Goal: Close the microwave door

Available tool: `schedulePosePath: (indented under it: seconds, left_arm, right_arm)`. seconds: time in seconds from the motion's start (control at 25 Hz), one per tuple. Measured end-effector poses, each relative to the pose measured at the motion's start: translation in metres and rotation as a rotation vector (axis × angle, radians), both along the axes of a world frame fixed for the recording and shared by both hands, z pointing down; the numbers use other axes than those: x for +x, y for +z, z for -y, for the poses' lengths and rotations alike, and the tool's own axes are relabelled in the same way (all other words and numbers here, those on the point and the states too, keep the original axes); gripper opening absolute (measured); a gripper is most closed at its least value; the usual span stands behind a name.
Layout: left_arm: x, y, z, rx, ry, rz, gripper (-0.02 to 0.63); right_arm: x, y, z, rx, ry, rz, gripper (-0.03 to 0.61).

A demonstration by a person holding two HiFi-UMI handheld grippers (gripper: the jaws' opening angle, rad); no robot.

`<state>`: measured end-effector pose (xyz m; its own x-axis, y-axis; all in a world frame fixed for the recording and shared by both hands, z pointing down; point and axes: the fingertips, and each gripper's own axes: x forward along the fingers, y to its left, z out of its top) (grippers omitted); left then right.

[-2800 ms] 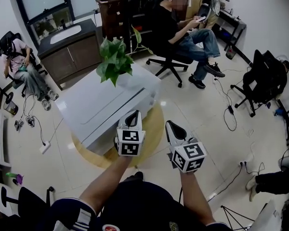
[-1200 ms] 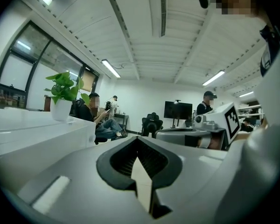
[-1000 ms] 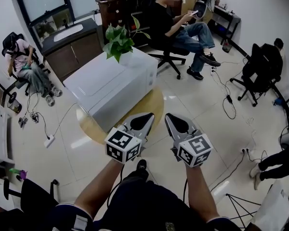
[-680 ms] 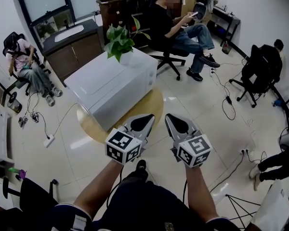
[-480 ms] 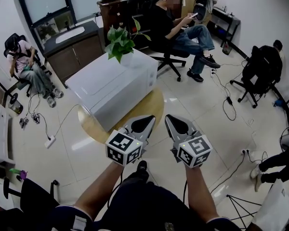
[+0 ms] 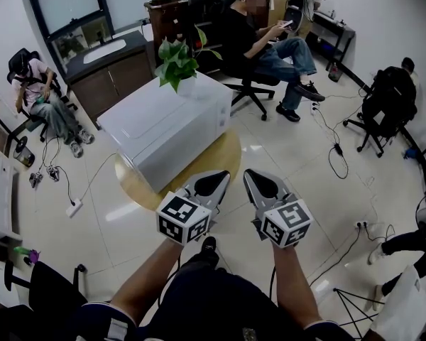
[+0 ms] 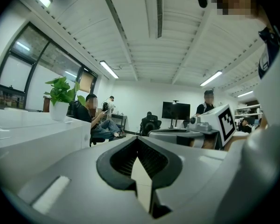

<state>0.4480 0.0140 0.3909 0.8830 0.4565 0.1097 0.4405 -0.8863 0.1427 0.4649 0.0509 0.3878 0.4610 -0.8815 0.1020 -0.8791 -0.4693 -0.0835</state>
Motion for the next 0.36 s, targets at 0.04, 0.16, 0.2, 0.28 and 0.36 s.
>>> schedulePosePath:
  seconds: [0.04, 0.16, 0.2, 0.28, 0.36]
  left_arm:
    - [-0.0002, 0.0000, -0.0007, -0.001, 0.000, 0.000, 0.011]
    - [0.0001, -0.0001, -0.0018, 0.000, -0.002, -0.003, 0.012]
    - [0.0002, 0.0003, -0.0020, 0.001, -0.002, -0.002, 0.011]
    - [0.0002, 0.0013, -0.0021, 0.003, -0.001, 0.001, 0.011]
    - [0.0008, 0.0020, -0.0019, 0.005, -0.001, 0.003, 0.011]
  right_arm:
    - [-0.0003, -0.0001, -0.0006, 0.000, 0.000, -0.001, 0.002]
    - [0.0003, -0.0001, -0.0008, -0.001, -0.003, -0.006, 0.002]
    - [0.0005, 0.0002, -0.0004, -0.001, -0.005, -0.006, 0.002]
    - [0.0003, 0.0012, 0.0004, -0.002, -0.008, -0.005, 0.002]
    - [0.0004, 0.0017, 0.0011, -0.003, -0.010, -0.004, 0.002]
